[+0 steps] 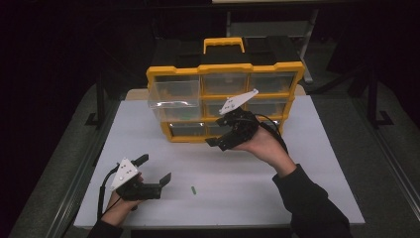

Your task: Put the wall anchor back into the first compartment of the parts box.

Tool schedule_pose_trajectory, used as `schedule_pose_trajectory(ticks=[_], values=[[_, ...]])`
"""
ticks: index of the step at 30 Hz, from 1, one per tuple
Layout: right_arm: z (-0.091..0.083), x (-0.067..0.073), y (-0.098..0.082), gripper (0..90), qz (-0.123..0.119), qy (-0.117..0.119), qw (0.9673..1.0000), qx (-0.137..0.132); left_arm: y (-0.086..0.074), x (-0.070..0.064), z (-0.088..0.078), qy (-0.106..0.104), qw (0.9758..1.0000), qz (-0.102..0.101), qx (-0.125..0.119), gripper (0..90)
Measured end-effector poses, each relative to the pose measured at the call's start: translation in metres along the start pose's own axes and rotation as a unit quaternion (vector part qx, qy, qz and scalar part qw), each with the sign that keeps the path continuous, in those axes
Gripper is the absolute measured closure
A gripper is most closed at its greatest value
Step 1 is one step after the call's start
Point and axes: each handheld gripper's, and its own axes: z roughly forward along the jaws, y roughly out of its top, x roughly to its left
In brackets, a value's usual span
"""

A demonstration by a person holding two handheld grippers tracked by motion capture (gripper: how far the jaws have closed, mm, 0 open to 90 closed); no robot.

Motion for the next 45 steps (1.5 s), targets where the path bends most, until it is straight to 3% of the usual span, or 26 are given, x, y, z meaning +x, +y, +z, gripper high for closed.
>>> schedule_pose_trajectory(ticks=[13, 22, 31, 37, 38, 45], values=[[0.037, 0.016, -0.035, 19.5, 0.012, 0.023, 0.9996, 0.011, 0.0, 0.001, 0.0, 0.002, 1.0, 0.003, -0.003, 0.0], [0.061, 0.029, -0.059, 19.7, 0.027, 0.04, 0.9982, 0.037, 0.0, 0.002, -0.001, 0.004, 1.0, -0.001, -0.006, 0.0], [0.077, 0.041, -0.069, 23.5, 0.028, 0.056, 0.997, 0.045, 0.0, 0.002, -0.001, 0.003, 1.0, 0.002, -0.005, 0.0], [0.089, 0.048, -0.075, 31.0, 0.011, 0.07, 0.996, 0.054, 0.0, 0.001, -0.001, 0.002, 1.0, 0.004, -0.003, 0.0], [0.092, 0.05, -0.077, 35.6, 0.003, 0.08, 0.9951, 0.059, 0.001, 0.001, -0.001, 0.002, 1.0, 0.006, -0.003, 0.0], [0.106, 0.062, -0.08, 49.2, 0.008, 0.101, 0.9914, 0.083, 0.0, 0.001, -0.001, 0.002, 1.0, 0.007, -0.003, 0.0]])
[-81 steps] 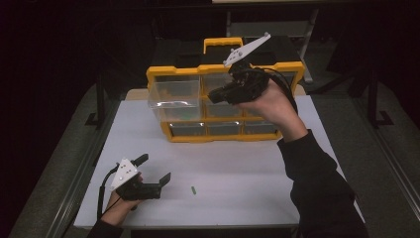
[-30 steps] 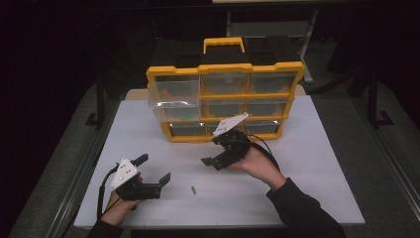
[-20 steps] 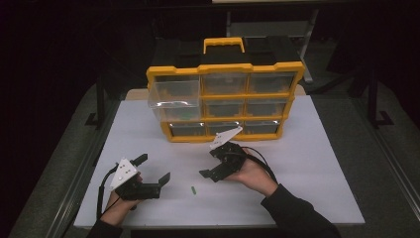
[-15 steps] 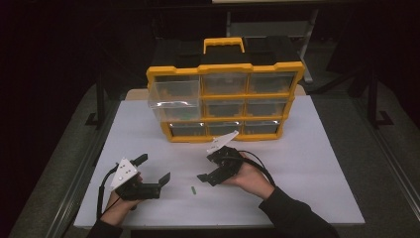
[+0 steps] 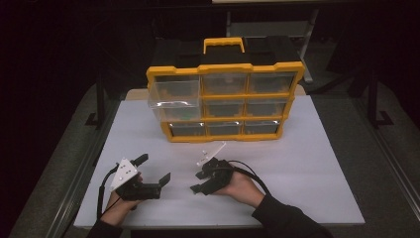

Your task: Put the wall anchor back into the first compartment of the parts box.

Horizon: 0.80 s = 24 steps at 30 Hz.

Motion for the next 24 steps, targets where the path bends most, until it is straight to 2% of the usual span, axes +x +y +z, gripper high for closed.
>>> schedule_pose_trajectory(ticks=[5, 14, 15, 18, 24], values=[[0.008, 0.004, -0.001, 54.3, 0.004, 0.006, 0.9999, 0.013, 0.0, 0.0, 0.0, -0.001, 1.0, -0.002, 0.0, 0.0], [0.02, 0.007, -0.001, 61.4, 0.0, 0.004, 0.9997, 0.024, 0.0, 0.0, 0.0, 0.0, 1.0, -0.001, 0.001, 0.0], [0.022, 0.008, 0.0, 62.9, -0.002, -0.005, 0.9997, 0.026, 0.0, 0.0, 0.0, 0.0, 1.0, 0.0, 0.0, 0.0], [0.023, 0.007, -0.001, 65.5, -0.002, -0.004, 0.9997, 0.023, 0.0, 0.0, 0.0, 0.0, 1.0, 0.001, 0.0, 0.0], [0.025, 0.01, -0.002, 72.0, -0.001, -0.019, 0.9996, 0.023, 0.001, 0.0, -0.001, 0.0, 1.0, 0.002, 0.001, 0.0]])
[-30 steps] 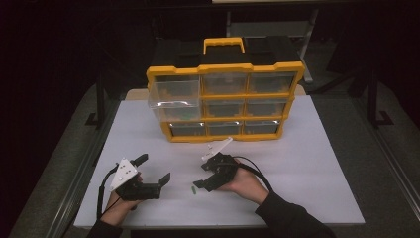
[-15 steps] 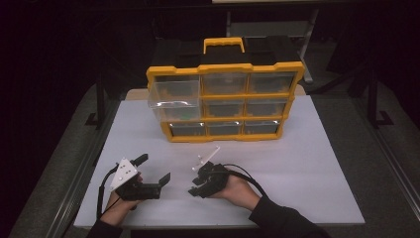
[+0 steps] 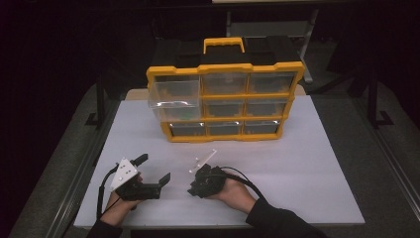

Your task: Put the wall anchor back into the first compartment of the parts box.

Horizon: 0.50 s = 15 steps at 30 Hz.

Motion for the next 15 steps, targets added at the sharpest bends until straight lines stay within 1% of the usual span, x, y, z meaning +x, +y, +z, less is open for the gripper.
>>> schedule_pose_trajectory(ticks=[3, 6, 8, 9, 12, 13, 15], values=[[0.0003, 0.0001, 0.0001, 74.6, -0.003, -0.006, 1.0, 0.0, -0.0004, 0.0, 0.0005, 0.0, 1.0, -0.002, -0.001, 0.0], [0.0005, -0.0004, 0.0002, 76.0, -0.001, -0.006, 1.0, -0.001, -0.0001, 0.0001, 0.0, -0.001, 1.0, 0.0, 0.0, 0.0], [0.0008, -0.0006, 0.0006, 78.2, -0.004, -0.011, 0.9999, 0.0, -0.0003, 0.0002, 0.0002, 0.0, 1.0, -0.003, 0.0, 0.0], [0.0009, -0.0012, 0.0008, 81.0, -0.003, -0.013, 0.9999, 0.002, -0.0009, 0.0005, 0.0006, 0.0, 1.0, -0.002, 0.0, 0.0], [0.001, -0.0019, 0.0007, 83.3, -0.003, -0.014, 0.9999, 0.001, -0.0006, 0.0007, 0.0003, 0.0, 1.0, -0.002, 0.0, 0.0], [0.0012, -0.003, 0.0006, 83.6, -0.002, -0.01, 0.9999, 0.001, -0.0005, 0.0007, 0.0003, 0.001, 1.0, -0.006, -0.002, 0.0], [0.0011, -0.0034, 0.0005, 84.0, -0.002, -0.01, 1.0, 0.001, -0.0007, 0.0014, 0.0, 0.001, 1.0, -0.005, 0.0, 0.0]])
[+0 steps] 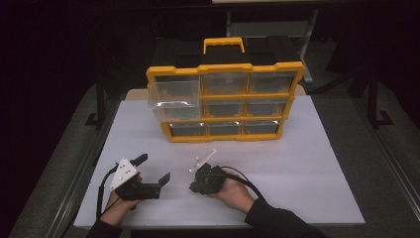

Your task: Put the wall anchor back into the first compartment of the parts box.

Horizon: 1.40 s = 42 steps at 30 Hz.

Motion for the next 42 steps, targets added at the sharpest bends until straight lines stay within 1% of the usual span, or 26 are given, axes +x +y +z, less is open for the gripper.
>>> schedule_pose_trajectory(ticks=[4, 6, 8, 11, 13, 14, 15, 20, 21, 22, 30, 31, 35, 36, 37, 38, 39, 40, 42], values=[[0.0, 0.001, 0.0, 84.3, -0.004, -0.004, 1.0, 0.0, -0.001, 0.0, 0.001, -0.001, 1.0, 0.006, -0.001, 0.0], [0.0, 0.001, 0.0, 84.4, -0.003, -0.004, 1.0, 0.001, -0.001, 0.0, 0.001, -0.001, 1.0, 0.007, -0.001, 0.0], [0.0, 0.002, 0.001, 84.5, -0.008, -0.006, 0.9999, 0.001, -0.001, 0.0, 0.001, -0.002, 1.0, 0.007, 0.0, 0.0], [-0.002, 0.001, 0.002, 84.4, -0.005, -0.003, 1.0, 0.002, -0.001, 0.0, 0.001, -0.001, 1.0, 0.006, -0.001, 0.0], [-0.003, -0.001, 0.002, 84.4, -0.009, -0.003, 1.0, -0.001, -0.001, 0.0, 0.001, -0.001, 1.0, 0.007, -0.001, 0.0], [-0.004, -0.001, 0.003, 84.4, -0.005, -0.001, 1.0, -0.001, -0.001, 0.0, 0.001, -0.001, 1.0, 0.007, 0.0, 0.0], [-0.006, -0.002, 0.003, 84.4, -0.007, -0.002, 1.0, -0.004, -0.001, 0.0, 0.001, -0.001, 1.0, 0.006, -0.001, 0.0], [-0.018, -0.006, 0.008, 84.4, -0.002, 0.004, 0.9999, -0.01, -0.001, 0.001, 0.001, 0.0, 1.0, 0.007, 0.002, 0.0], [-0.018, -0.006, 0.008, 84.4, -0.002, 0.004, 0.9999, -0.01, -0.001, 0.0, 0.001, 0.0, 1.0, 0.006, 0.002, 0.0], [-0.022, -0.007, 0.01, 84.4, 0.003, 0.006, 1.0, -0.006, -0.001, 0.0, 0.001, 0.0, 1.0, 0.006, 0.001, 0.0], [-0.035, -0.012, 0.015, 84.4, 0.004, 0.008, 1.0, -0.005, -0.001, 0.0, 0.001, 0.0, 1.0, 0.005, 0.001, 0.0], [-0.036, -0.013, 0.016, 84.4, 0.001, 0.005, 1.0, -0.006, -0.001, 0.0, 0.001, 0.0, 1.0, 0.005, 0.001, 0.0], [-0.046, -0.016, 0.02, 84.4, 0.004, 0.008, 0.9999, -0.011, -0.001, 0.0, 0.001, 0.001, 1.0, 0.004, 0.001, 0.0], [-0.049, -0.017, 0.021, 84.4, -0.001, 0.008, 0.9999, -0.011, -0.001, 0.0, 0.001, 0.001, 1.0, 0.005, 0.001, 0.0], [-0.049, -0.017, 0.021, 84.4, -0.001, 0.008, 0.9999, -0.011, -0.001, 0.001, 0.001, 0.001, 1.0, 0.006, 0.001, 0.0], [-0.051, -0.017, 0.021, 84.4, 0.004, 0.012, 0.9999, -0.012, -0.001, 0.0, 0.001, 0.001, 1.0, 0.005, 0.0, 0.0], [-0.053, -0.018, 0.022, 84.4, 0.0, 0.01, 0.9998, -0.015, -0.001, 0.0, 0.001, 0.001, 1.0, 0.006, 0.001, 0.0], [-0.057, -0.018, 0.024, 84.3, 0.008, 0.014, 0.9998, -0.013, -0.001, 0.0, 0.001, 0.001, 1.0, 0.005, 0.0, 0.0], [-0.059, -0.019, 0.024, 84.4, 0.004, 0.011, 0.9999, -0.012, -0.001, 0.001, 0.001, 0.001, 1.0, 0.006, 0.001, 0.0]])
